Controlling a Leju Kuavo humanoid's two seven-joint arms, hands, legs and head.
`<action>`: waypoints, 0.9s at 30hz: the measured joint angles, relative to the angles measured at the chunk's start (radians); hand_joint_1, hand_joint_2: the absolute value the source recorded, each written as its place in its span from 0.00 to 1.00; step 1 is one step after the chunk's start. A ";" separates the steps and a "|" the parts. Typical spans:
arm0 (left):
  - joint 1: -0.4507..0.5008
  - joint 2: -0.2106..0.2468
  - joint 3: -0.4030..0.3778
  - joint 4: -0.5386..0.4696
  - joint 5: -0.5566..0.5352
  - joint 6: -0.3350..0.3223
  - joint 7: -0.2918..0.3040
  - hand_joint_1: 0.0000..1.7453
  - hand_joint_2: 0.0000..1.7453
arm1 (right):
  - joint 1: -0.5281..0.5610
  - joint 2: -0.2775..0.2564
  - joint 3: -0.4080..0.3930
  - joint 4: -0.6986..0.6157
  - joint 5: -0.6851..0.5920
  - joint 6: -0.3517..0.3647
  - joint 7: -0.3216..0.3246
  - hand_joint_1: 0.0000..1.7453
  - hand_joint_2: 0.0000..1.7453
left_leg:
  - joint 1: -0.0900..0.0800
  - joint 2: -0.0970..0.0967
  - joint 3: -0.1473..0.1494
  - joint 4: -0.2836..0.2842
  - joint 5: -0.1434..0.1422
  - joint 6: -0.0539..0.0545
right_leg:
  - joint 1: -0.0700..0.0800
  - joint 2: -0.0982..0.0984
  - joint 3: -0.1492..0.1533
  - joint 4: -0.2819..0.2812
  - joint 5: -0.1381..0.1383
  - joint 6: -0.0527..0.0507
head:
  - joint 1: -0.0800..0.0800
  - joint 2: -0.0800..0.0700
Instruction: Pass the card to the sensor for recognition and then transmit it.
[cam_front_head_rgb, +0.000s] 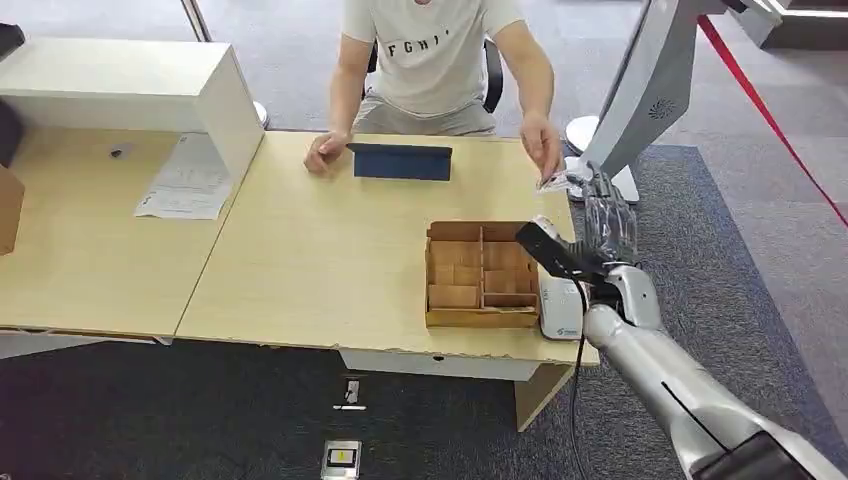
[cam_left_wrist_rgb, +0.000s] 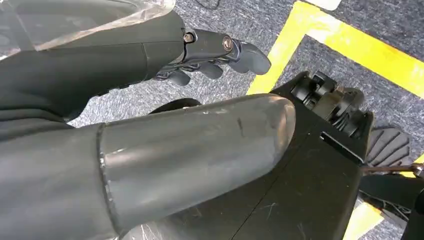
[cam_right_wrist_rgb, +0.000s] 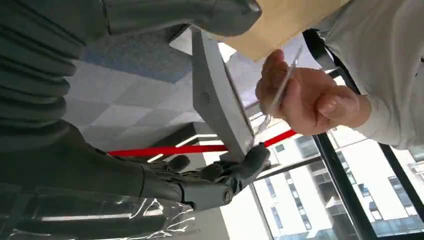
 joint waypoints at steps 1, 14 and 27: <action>0.000 0.000 0.000 0.000 0.000 0.000 0.000 0.00 0.00 | 0.000 -0.001 0.002 0.000 0.000 0.000 0.000 0.00 0.00 | 0.000 0.000 0.000 0.000 0.000 0.000 | 0.000 0.000 0.000 0.000 0.000 0.000 | 0.000 0.000; 0.000 0.002 -0.006 0.000 0.014 0.000 0.001 0.00 0.00 | 0.008 -0.006 0.018 0.004 -0.104 0.000 -0.059 0.00 1.00 | 0.000 0.000 0.000 0.000 0.000 0.000 | 0.000 0.000 0.000 0.000 0.000 0.000 | 0.000 0.000; 0.000 0.006 -0.007 0.000 0.037 0.005 0.000 0.00 0.00 | 0.105 -0.018 0.009 -0.019 -0.231 0.013 -0.153 0.00 1.00 | 0.000 0.000 0.000 0.000 0.000 0.000 | 0.000 0.000 0.000 0.000 0.000 0.000 | 0.000 0.000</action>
